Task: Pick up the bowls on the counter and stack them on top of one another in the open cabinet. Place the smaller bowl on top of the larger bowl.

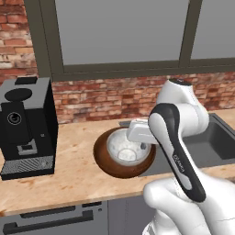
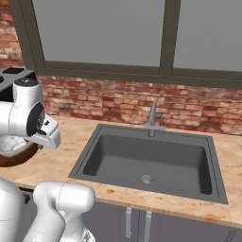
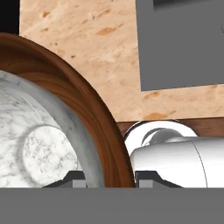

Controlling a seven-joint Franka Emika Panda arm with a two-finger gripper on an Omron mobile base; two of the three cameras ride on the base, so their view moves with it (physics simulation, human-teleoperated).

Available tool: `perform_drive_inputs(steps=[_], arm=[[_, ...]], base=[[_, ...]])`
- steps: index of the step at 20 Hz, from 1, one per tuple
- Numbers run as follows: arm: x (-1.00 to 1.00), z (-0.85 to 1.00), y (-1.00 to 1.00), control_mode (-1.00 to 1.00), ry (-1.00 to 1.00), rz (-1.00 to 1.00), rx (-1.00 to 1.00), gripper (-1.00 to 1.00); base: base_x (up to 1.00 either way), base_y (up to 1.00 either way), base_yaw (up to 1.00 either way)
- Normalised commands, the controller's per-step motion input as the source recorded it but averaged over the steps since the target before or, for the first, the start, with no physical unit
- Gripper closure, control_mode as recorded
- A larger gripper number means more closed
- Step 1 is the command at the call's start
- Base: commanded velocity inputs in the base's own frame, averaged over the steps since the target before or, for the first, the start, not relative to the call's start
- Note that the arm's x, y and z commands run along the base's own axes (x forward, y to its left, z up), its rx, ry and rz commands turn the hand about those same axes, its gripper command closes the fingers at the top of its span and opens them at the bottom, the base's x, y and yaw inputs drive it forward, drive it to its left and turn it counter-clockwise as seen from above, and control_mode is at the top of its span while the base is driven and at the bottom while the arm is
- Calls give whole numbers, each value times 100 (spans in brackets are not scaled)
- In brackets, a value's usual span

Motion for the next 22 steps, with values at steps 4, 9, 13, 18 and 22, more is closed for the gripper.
perform_drive_inputs(steps=[4,9,13,18,22], arm=[[0,0,0,-100,0,0,0,100],[-28,-5,-5,-100,0,0,0,100],[-64,-11,-11,-100,-2,0,0,100],[-69,-9,-10,-100,-3,0,0,100],[-20,0,-1,-100,-2,0,0,100]], base=[[0,0,0],[0,0,0],[0,0,0],[0,0,0],[0,0,0]])
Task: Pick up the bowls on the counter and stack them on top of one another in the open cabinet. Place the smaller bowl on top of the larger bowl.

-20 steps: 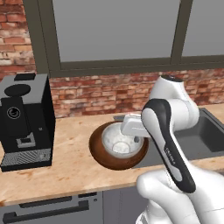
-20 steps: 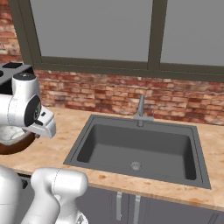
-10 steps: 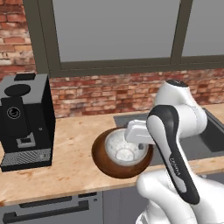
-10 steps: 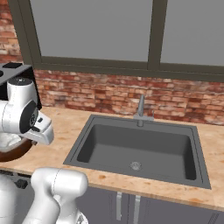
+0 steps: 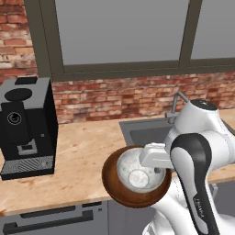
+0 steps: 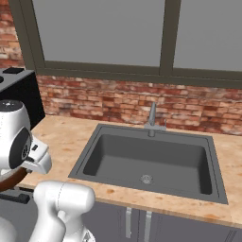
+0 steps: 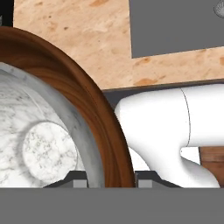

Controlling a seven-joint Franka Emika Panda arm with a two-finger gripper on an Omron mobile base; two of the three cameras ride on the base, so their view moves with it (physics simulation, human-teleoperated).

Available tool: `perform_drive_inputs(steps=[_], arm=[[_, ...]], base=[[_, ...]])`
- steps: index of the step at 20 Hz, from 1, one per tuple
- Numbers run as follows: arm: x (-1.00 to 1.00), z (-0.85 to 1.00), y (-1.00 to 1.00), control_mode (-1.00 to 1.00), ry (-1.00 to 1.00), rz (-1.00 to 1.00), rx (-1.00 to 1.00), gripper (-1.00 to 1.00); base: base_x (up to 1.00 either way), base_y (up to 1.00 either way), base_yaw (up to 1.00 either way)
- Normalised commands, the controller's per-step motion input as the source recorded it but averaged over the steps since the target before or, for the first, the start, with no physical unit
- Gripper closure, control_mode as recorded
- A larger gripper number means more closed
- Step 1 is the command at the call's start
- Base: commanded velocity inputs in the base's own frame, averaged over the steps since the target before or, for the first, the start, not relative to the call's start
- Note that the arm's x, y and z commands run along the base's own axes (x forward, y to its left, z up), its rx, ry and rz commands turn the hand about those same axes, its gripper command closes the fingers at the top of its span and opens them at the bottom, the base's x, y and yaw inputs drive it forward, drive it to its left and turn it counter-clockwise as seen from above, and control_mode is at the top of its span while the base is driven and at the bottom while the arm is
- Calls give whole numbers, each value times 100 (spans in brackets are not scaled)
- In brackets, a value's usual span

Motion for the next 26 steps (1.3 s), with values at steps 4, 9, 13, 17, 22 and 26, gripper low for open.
perform_drive_inputs(steps=[4,9,13,17,22,26], arm=[[0,0,0,-100,0,0,0,100],[-1,0,0,-100,0,0,0,100],[0,0,0,-100,0,0,0,100],[-1,0,0,-100,0,0,0,100],[-5,0,0,100,0,0,0,100],[0,0,0,100,0,0,0,100]], base=[[0,0,0],[0,0,0],[0,0,0],[0,0,0],[-4,0,0],[-43,-2,1]])
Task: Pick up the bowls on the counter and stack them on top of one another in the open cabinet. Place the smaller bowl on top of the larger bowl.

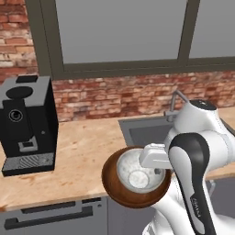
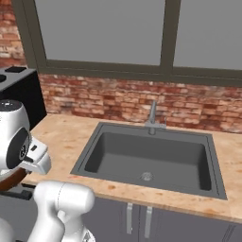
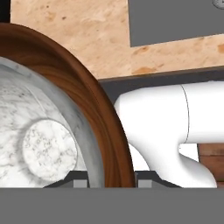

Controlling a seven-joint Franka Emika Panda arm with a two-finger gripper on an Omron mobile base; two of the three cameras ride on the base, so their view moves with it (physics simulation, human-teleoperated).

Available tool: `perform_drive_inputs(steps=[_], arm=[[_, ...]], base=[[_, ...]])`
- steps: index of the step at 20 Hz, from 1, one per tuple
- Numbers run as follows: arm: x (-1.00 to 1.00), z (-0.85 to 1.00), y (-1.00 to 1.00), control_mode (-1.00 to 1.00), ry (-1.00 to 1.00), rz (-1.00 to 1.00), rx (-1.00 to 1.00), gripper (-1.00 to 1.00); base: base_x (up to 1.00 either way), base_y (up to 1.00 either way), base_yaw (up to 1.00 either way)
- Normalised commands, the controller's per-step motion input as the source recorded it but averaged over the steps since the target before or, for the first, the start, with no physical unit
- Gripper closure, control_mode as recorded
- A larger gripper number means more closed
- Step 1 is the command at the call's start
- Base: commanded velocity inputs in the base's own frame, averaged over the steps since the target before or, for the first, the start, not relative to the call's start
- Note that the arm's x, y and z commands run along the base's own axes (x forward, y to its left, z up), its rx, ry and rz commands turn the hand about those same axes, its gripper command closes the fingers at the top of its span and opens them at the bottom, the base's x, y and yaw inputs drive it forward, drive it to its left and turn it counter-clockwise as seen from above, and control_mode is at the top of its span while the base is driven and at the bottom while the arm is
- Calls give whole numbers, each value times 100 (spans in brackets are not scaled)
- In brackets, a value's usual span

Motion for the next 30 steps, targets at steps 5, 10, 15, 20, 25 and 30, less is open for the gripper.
perform_drive_inputs(steps=[5,10,15,20,25,30], arm=[[0,0,0,100,0,0,0,100],[0,0,0,100,0,0,0,100],[0,0,0,100,0,0,0,100],[0,0,0,100,0,0,0,100],[0,0,0,100,0,0,0,100],[0,0,0,100,0,0,0,100]], base=[[-59,-8,1],[-62,-8,0],[-62,-10,0],[-66,-11,0],[-56,-1,0],[-59,1,0]])
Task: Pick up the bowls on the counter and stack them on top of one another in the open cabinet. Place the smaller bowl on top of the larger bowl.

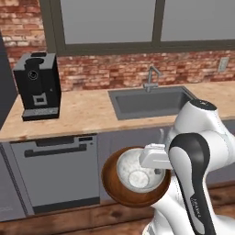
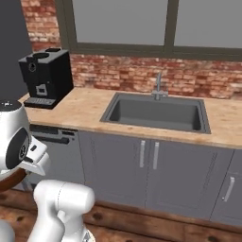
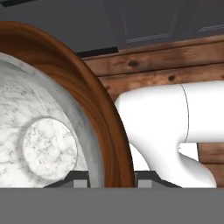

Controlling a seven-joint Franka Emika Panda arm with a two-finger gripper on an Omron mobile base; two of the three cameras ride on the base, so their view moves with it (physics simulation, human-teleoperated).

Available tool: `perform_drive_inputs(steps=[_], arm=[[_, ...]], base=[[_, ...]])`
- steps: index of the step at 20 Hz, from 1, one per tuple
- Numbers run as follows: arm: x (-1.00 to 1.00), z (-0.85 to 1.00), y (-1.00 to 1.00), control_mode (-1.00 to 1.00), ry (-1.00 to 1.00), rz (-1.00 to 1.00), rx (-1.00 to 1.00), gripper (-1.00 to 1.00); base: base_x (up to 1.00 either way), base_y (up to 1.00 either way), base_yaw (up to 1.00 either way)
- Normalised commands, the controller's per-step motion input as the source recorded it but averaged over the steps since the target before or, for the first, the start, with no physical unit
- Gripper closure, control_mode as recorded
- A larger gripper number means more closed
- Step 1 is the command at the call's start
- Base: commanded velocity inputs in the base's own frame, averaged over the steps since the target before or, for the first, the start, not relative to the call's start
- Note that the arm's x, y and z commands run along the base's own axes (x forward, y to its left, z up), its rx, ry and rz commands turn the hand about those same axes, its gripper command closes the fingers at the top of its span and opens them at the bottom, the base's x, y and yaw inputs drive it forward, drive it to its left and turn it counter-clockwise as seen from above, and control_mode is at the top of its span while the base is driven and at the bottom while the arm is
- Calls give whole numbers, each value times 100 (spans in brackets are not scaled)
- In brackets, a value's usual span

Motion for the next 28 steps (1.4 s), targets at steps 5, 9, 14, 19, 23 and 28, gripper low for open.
perform_drive_inputs(steps=[5,9,14,19,23,28], arm=[[0,0,0,100,0,0,0,100],[0,0,0,100,0,0,0,100],[0,0,0,100,0,0,0,100],[0,0,0,100,0,0,0,100],[0,0,0,100,0,0,0,100],[0,0,0,100,0,0,0,100]], base=[[-63,18,0],[-55,36,0],[-44,54,0],[-32,72,0],[-24,80,0],[-20,81,0]])
